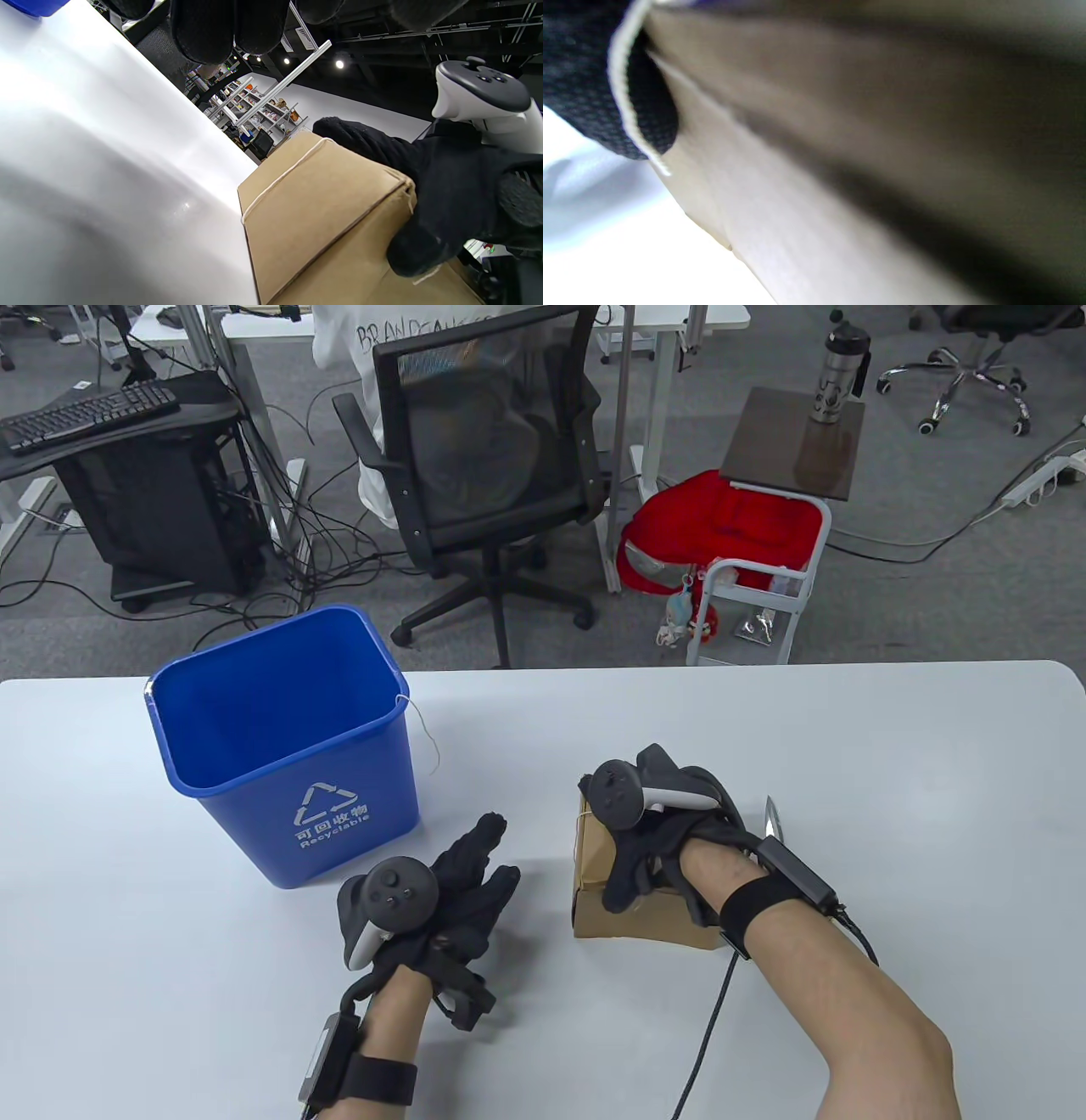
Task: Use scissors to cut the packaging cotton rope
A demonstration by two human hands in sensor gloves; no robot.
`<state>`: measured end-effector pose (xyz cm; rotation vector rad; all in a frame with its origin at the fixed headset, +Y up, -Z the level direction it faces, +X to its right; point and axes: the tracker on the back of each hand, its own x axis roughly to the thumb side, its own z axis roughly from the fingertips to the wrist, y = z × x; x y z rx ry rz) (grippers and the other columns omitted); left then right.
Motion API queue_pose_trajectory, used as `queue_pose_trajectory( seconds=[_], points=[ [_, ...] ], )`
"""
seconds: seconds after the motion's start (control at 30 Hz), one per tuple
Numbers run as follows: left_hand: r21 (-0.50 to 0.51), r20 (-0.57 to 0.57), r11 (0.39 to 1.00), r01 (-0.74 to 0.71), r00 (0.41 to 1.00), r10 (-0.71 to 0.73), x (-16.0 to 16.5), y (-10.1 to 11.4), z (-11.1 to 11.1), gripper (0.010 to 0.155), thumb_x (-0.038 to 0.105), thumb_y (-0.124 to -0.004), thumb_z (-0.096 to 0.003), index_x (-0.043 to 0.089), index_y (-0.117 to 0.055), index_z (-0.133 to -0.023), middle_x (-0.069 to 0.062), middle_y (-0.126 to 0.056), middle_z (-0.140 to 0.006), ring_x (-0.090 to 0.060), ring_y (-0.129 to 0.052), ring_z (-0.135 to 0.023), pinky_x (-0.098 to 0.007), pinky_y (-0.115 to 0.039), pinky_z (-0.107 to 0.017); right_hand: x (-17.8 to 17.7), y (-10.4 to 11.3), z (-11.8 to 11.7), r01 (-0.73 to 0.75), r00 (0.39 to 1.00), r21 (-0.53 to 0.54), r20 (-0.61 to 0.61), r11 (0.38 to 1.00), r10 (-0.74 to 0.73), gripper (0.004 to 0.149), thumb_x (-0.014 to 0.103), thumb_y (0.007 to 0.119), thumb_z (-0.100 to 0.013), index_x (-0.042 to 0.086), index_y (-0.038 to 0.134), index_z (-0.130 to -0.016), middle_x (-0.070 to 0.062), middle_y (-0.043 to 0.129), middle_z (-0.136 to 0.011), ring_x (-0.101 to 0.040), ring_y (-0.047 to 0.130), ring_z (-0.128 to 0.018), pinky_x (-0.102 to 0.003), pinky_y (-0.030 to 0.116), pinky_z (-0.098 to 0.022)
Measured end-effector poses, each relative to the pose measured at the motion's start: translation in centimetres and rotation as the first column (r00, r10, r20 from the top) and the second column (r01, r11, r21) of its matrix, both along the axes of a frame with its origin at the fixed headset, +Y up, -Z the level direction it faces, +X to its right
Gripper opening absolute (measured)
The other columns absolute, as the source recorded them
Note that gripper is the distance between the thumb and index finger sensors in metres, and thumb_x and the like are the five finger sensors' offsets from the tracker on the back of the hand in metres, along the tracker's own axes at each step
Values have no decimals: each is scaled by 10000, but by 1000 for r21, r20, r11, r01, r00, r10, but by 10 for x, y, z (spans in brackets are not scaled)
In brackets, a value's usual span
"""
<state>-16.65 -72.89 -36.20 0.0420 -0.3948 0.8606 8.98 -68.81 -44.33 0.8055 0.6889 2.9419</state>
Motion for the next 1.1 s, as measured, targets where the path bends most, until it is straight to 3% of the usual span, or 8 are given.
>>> queue_pose_trajectory(
  seconds=[0.23,0.37,0.57,0.8,1.1],
  points=[
    [-3,-34,999,-35,999,35,-10,2,-1,702,497,-642,-598,184,-384,-1171,-264,-525,-1134,-559,-660,-953,-749,-485,-652,1,29,12,63,998,73,-4,995,-63,1369,644,1033,-217,84,137,-1086,-389,277,-1100,-629,402,-979,-844,340,-687],
    [-2,-61,998,-66,996,65,-19,2,-2,703,499,-641,-598,183,-385,-1171,-265,-525,-1133,-560,-662,-952,-750,-486,-651,1,60,29,51,999,111,-16,992,-50,1363,655,1025,-220,79,146,-1089,-393,285,-1101,-634,414,-976,-852,349,-678],
    [1,-116,990,-143,983,142,-36,3,-3,701,500,-640,-598,184,-388,-1171,-265,-526,-1132,-560,-664,-948,-747,-491,-649,-13,82,58,34,999,117,-43,993,-29,1361,672,1012,-231,72,146,-1092,-399,289,-1101,-637,428,-974,-876,339,-654],
    [7,-143,982,-188,972,187,-45,5,-2,703,505,-637,-599,185,-386,-1173,-267,-527,-1132,-562,-664,-946,-746,-494,-647,-53,65,88,35,992,113,-121,993,-21,1358,678,1008,-232,65,152,-1091,-406,297,-1096,-643,437,-967,-892,351,-630],
    [-9,-165,974,-227,961,222,-53,2,-3,703,508,-633,-601,185,-385,-1174,-268,-523,-1133,-563,-663,-945,-745,-496,-646,-85,40,96,23,986,60,-165,998,-12,1351,683,1003,-241,53,162,-1091,-414,300,-1091,-654,443,-957,-896,370,-616]
  ],
)
